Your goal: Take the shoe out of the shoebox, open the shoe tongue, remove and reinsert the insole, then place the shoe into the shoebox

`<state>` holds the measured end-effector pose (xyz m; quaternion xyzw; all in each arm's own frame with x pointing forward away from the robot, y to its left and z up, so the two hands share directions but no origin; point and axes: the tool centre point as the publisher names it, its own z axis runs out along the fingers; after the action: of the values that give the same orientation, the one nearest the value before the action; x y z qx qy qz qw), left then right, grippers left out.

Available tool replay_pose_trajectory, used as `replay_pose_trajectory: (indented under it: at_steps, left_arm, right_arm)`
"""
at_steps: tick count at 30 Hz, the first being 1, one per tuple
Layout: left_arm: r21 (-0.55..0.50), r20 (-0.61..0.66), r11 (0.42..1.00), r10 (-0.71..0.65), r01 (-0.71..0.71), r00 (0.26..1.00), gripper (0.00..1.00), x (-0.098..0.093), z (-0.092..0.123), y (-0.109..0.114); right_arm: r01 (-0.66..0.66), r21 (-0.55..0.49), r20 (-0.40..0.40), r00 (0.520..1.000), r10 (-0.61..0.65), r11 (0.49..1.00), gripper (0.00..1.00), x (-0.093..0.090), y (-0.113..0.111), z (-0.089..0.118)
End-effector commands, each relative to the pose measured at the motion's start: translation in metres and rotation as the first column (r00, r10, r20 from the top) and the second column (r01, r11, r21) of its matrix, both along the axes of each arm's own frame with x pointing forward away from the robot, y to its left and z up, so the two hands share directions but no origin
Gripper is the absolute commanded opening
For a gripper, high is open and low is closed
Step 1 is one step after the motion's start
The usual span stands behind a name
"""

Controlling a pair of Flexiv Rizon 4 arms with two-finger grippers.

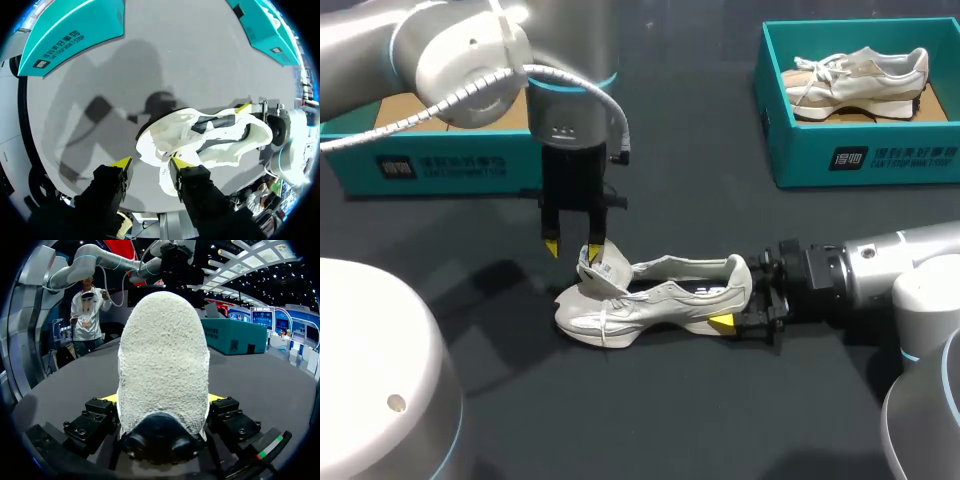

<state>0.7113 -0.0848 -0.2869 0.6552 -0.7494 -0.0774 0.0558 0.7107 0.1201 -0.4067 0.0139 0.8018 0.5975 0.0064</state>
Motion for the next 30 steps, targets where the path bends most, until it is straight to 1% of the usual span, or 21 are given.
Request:
replay_pose_trajectory:
  at_steps: [1, 4, 7, 9, 10, 12, 13, 14, 15, 16, 18, 19, 29, 30]
  left_arm:
    - [-0.089, 0.030, 0.993, -0.078, 0.080, 0.997, 0.48, 0.001, 0.032, 0.007]
    - [-0.120, 0.068, 0.977, -0.169, 0.176, 0.983, 0.47, 0.000, 0.046, -0.003]
    - [-0.148, 0.107, 0.944, -0.282, 0.296, 0.953, 0.46, -0.002, 0.057, -0.012]
    - [-0.164, 0.138, 0.906, -0.370, 0.389, 0.919, 0.40, -0.003, 0.062, -0.018]
    - [-0.174, 0.144, 0.881, -0.419, 0.440, 0.897, 0.40, -0.004, 0.065, -0.021]
    - [-0.188, 0.168, 0.822, -0.513, 0.538, 0.842, 0.31, -0.005, 0.071, -0.026]
    - [-0.189, 0.180, 0.793, -0.551, 0.579, 0.815, 0.24, -0.005, 0.074, -0.030]
    - [-0.195, 0.201, 0.751, -0.598, 0.630, 0.776, 0.00, -0.006, 0.077, -0.033]
    - [-0.199, 0.215, 0.705, -0.646, 0.681, 0.732, 0.00, -0.007, 0.080, -0.035]
    - [-0.207, 0.239, 0.638, -0.702, 0.741, 0.671, 0.00, -0.009, 0.083, -0.037]
    - [-0.213, 0.242, 0.503, -0.803, 0.837, 0.544, 0.00, -0.009, 0.091, -0.044]
    - [-0.241, 0.234, 0.477, -0.817, 0.845, 0.527, 0.00, -0.008, 0.095, -0.051]
    - [-0.241, 0.234, 0.477, -0.817, 0.845, 0.527, 0.00, -0.008, 0.095, -0.051]
    - [-0.229, 0.242, 0.448, -0.834, 0.864, 0.496, 0.00, -0.008, 0.092, -0.054]
  right_arm:
    - [0.000, -0.004, 0.000, 1.000, 0.000, 1.000, 0.00, 0.000, 0.000, 0.001]
    - [0.000, -0.004, 0.000, 1.000, 0.000, 1.000, 0.00, 0.000, 0.000, 0.001]
    - [0.000, -0.004, 0.000, 1.000, 0.000, 1.000, 0.00, 0.000, 0.000, 0.001]
    - [0.000, -0.004, 0.000, 1.000, 0.000, 1.000, 0.00, 0.000, 0.000, 0.001]
    - [0.000, -0.004, 0.000, 1.000, 0.000, 1.000, 0.00, 0.000, 0.000, 0.001]
    - [0.000, -0.004, 0.000, 1.000, 0.000, 1.000, 0.00, 0.000, 0.000, 0.001]
    - [0.000, -0.004, 0.000, 1.000, 0.000, 1.000, 0.00, 0.000, 0.000, 0.001]
    - [0.000, -0.004, 0.000, 1.000, 0.000, 1.000, 0.00, 0.000, 0.000, 0.001]
    - [0.000, -0.004, 0.000, 1.000, 0.000, 1.000, 0.00, 0.000, 0.000, 0.001]
    - [0.000, -0.004, 0.000, 1.000, 0.000, 1.000, 0.00, 0.000, 0.000, 0.001]
    - [0.000, -0.004, 0.000, 1.000, 0.000, 1.000, 0.00, 0.000, 0.000, 0.001]
    - [0.000, -0.004, 0.000, 1.000, 0.000, 1.000, 0.00, 0.000, 0.000, 0.001]
    - [0.000, -0.004, 0.000, 1.000, 0.000, 1.000, 0.00, 0.000, 0.000, 0.001]
    - [0.000, -0.004, 0.000, 1.000, 0.000, 1.000, 0.00, 0.000, 0.000, 0.001]
